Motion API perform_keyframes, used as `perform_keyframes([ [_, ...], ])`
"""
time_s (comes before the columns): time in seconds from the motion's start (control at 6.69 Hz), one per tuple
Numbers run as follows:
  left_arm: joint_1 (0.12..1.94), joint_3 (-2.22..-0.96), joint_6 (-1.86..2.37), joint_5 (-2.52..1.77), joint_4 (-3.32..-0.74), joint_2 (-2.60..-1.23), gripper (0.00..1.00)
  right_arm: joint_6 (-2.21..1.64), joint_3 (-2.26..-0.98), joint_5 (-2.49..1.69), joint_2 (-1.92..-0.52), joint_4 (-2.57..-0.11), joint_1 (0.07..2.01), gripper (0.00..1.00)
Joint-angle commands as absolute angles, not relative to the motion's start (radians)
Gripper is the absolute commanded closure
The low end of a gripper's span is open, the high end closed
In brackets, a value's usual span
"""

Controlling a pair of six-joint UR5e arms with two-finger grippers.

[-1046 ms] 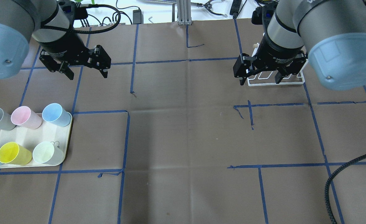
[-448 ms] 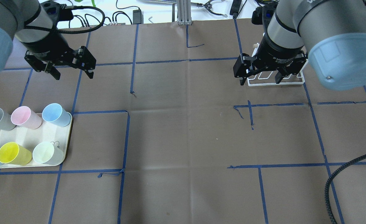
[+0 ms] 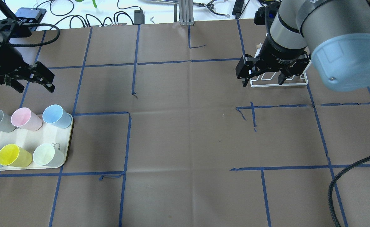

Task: Transfer IKEA cup to right arm and place on rack

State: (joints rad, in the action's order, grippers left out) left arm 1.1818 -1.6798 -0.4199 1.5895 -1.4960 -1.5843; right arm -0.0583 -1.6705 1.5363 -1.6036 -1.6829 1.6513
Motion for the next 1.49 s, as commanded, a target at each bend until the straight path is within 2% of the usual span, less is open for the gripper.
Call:
perform_keyframes([
  [0.0, 1.123, -1.693, -0.46, 1.589, -1.491, -1.607, 0.01, -0.058, -1.671, 1.536, -1.603, -1.684, 1.651, 0.0],
  [0.3, 1.121, -1.748, -0.456, 1.589, -1.343, -1.683, 0.01, -0.058, -1.671, 1.536, -1.603, -1.684, 1.652, 0.0],
  [0.9, 1.134, -1.959, -0.378, 1.589, -1.085, -1.719, 0.01, -0.058, -1.671, 1.532, -1.603, -1.684, 1.651, 0.0],
  [1.2, 1.132, -1.97, -0.385, 1.588, -1.014, -1.781, 0.01, -0.055, -1.68, 1.52, -1.601, -1.689, 1.651, 0.0],
  [1.34, 1.132, -1.968, -0.408, 1.589, -1.006, -1.798, 0.01, -0.055, -1.692, 1.516, -1.598, -1.791, 1.652, 0.0],
])
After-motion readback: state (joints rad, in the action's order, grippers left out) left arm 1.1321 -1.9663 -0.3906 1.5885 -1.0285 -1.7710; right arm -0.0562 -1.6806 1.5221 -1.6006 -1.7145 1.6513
